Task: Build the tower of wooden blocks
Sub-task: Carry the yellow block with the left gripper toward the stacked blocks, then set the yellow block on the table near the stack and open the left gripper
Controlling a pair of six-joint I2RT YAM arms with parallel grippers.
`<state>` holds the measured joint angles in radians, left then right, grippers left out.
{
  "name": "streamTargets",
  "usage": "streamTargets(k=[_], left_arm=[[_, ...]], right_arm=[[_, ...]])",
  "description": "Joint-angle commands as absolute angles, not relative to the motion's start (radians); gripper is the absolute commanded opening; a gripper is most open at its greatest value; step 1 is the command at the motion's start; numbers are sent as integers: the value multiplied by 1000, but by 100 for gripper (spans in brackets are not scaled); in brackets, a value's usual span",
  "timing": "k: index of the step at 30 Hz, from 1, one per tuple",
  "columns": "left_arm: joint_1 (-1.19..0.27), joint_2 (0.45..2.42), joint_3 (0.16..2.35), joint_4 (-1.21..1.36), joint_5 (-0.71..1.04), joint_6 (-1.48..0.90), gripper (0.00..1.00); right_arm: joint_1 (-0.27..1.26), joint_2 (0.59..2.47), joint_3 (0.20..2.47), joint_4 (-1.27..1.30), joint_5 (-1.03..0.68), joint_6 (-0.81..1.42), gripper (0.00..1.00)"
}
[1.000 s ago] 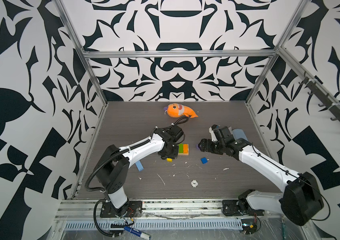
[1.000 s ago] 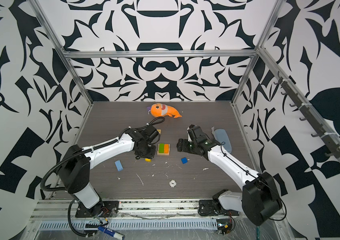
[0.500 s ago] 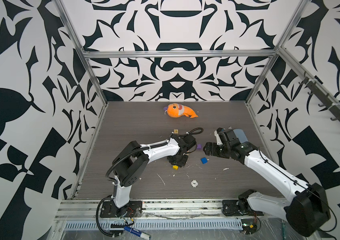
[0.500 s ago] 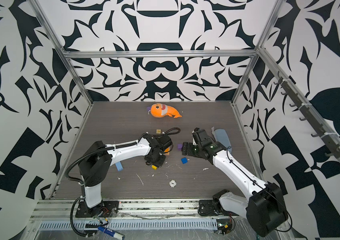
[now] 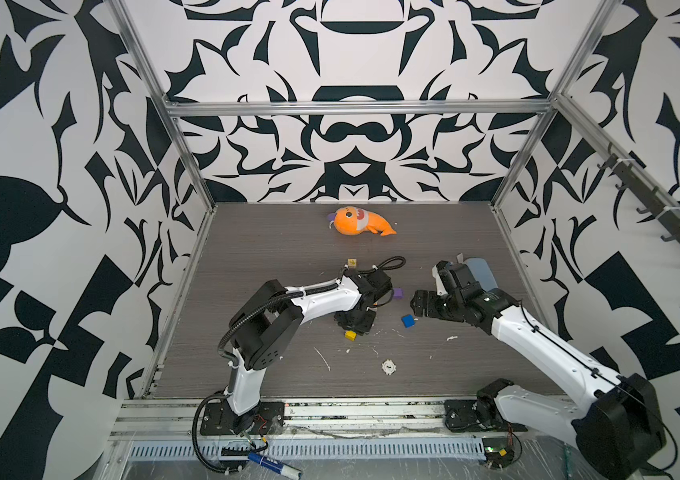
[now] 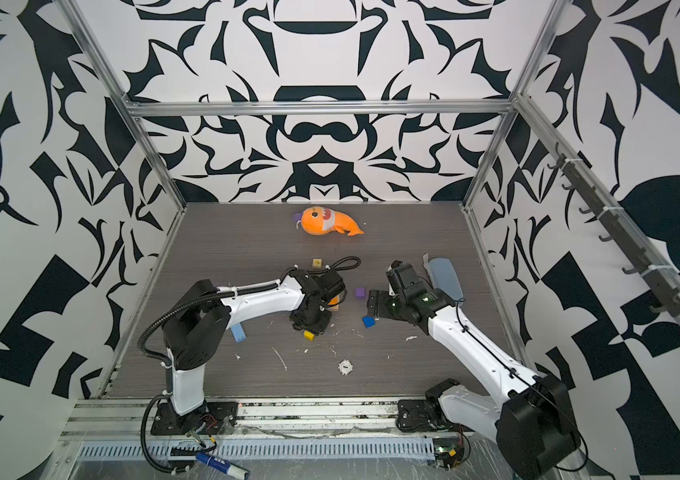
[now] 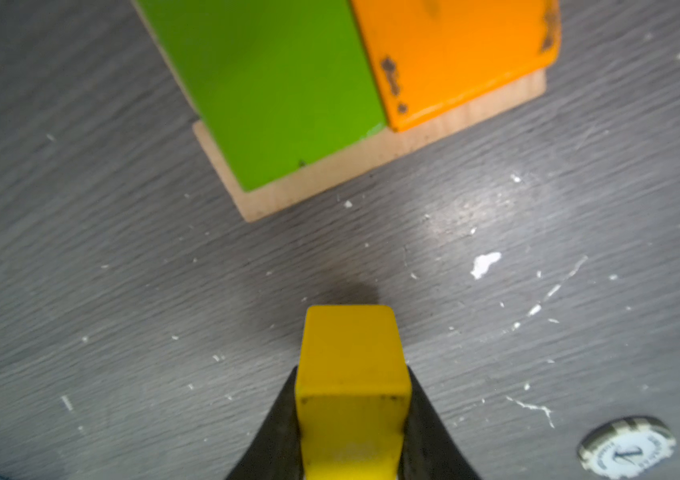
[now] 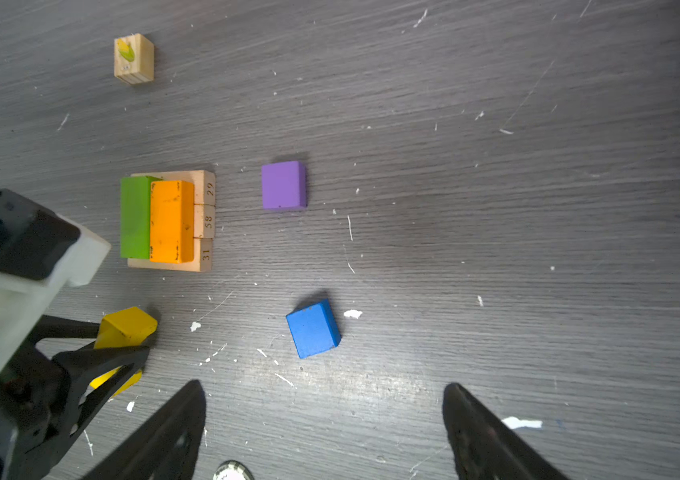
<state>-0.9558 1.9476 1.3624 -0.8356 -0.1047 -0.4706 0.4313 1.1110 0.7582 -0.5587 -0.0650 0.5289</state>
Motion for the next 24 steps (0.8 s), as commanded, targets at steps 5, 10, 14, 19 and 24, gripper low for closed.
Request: streamTargets(k=[5, 10, 14, 19, 24], left_arm=[[-953, 1933, 1327, -827, -106, -481, 53], [-954, 1904, 1324, -844, -129, -490, 71], [-944, 1839, 1321, -866, -163, -497, 84], [-892, 1731, 1301, -870, -127, -497, 90], [-786, 1641, 1221, -850, -26, -524, 90]], right_arm=[[426, 1136, 825, -603, -33, 484, 95], [427, 1120, 829, -563, -99, 444, 96], [431, 1134, 869, -571, -151, 400, 94], [445, 1179, 913, -573, -188, 345, 95], [487, 1220, 964, -564, -238, 267, 97]])
